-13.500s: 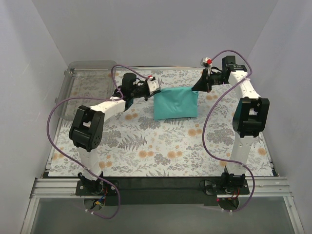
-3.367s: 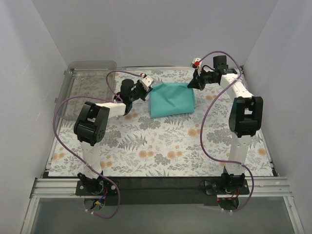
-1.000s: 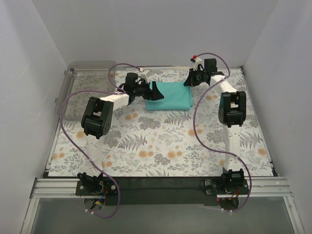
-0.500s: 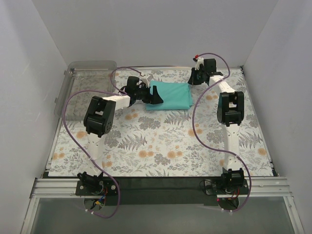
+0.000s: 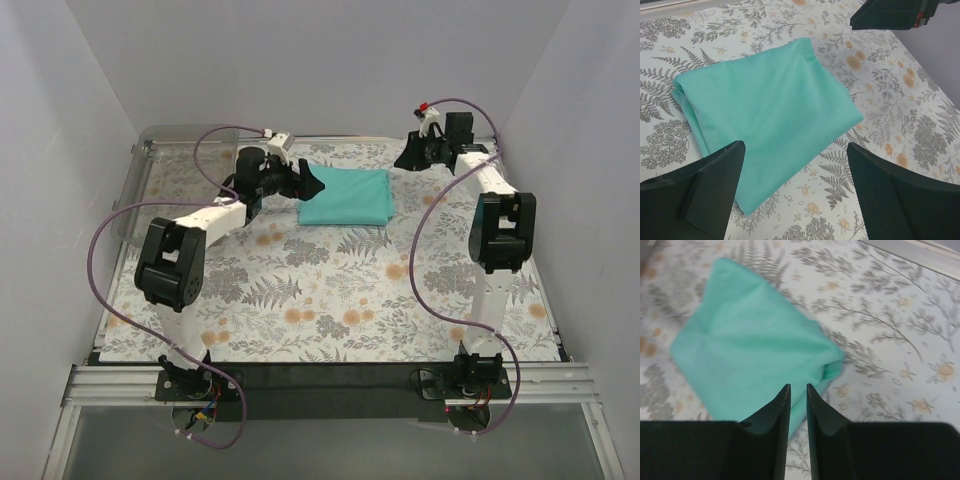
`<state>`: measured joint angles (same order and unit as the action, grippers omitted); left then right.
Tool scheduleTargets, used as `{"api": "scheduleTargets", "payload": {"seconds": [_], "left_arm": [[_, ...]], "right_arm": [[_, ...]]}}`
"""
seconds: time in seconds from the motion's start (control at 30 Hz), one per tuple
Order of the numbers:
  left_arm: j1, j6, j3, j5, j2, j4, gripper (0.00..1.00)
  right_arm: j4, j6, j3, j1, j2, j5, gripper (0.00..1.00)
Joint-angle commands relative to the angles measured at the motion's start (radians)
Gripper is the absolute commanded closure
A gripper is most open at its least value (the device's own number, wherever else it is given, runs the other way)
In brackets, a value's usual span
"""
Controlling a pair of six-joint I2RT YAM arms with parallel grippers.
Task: Fold and stack the t-shirts
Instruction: Fold the tshirt
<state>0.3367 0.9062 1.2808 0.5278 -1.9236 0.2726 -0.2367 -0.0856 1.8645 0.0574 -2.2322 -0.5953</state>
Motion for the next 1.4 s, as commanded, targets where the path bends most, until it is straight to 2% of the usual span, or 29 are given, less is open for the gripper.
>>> {"api": "scheduleTargets", "payload": {"seconds": [0.0, 0.07, 0.13, 0.4, 0.53, 0.8, 1.1, 1.2, 1.23, 1.3, 1.37], "left_arm": [[-0.016, 0.014, -0.128, -0.026, 0.116, 0.111, 0.24], [-0.022, 0.049, -0.161, -0.002, 0.120, 0.134, 0.24], [-0.022, 0.081, -0.156, 0.040, 0.089, 0.136, 0.24], [-0.022, 0.203, -0.028, 0.153, -0.064, 0.145, 0.27], [-0.021, 0.264, 0.052, 0.205, -0.158, 0.146, 0.28], [-0.019, 0.327, 0.178, 0.206, -0.302, 0.085, 0.30], [-0.019, 0.310, 0.233, 0.143, -0.342, -0.016, 0.30], [-0.019, 0.280, 0.238, 0.135, -0.316, 0.013, 0.30], [-0.021, 0.263, 0.236, 0.127, -0.299, 0.022, 0.29], [-0.019, 0.212, 0.227, 0.112, -0.232, 0.049, 0.28], [-0.019, 0.172, 0.209, 0.075, -0.149, 0.057, 0.26]], "right_arm": [[0.023, -0.086, -0.129, -0.002, 0.112, -0.389, 0.79], [0.004, -0.100, -0.204, 0.030, 0.124, -0.473, 0.79], [-0.001, -0.092, -0.238, 0.060, 0.115, -0.472, 0.79], [0.000, 0.072, -0.127, 0.098, -0.029, -0.457, 0.80], [0.000, 0.080, -0.162, 0.098, -0.055, -0.451, 0.81], [-0.015, 0.113, -0.268, 0.072, -0.060, -0.442, 0.83], [-0.058, 0.101, -0.306, 0.044, -0.072, -0.393, 0.84], [-0.126, 0.028, -0.265, 0.042, -0.055, -0.420, 0.78], [-0.159, -0.059, -0.246, 0.044, -0.031, -0.426, 0.76], [-0.264, -0.141, -0.185, 0.041, 0.002, -0.405, 0.65], [-0.297, -0.204, -0.174, 0.032, 0.066, -0.365, 0.56]]}}
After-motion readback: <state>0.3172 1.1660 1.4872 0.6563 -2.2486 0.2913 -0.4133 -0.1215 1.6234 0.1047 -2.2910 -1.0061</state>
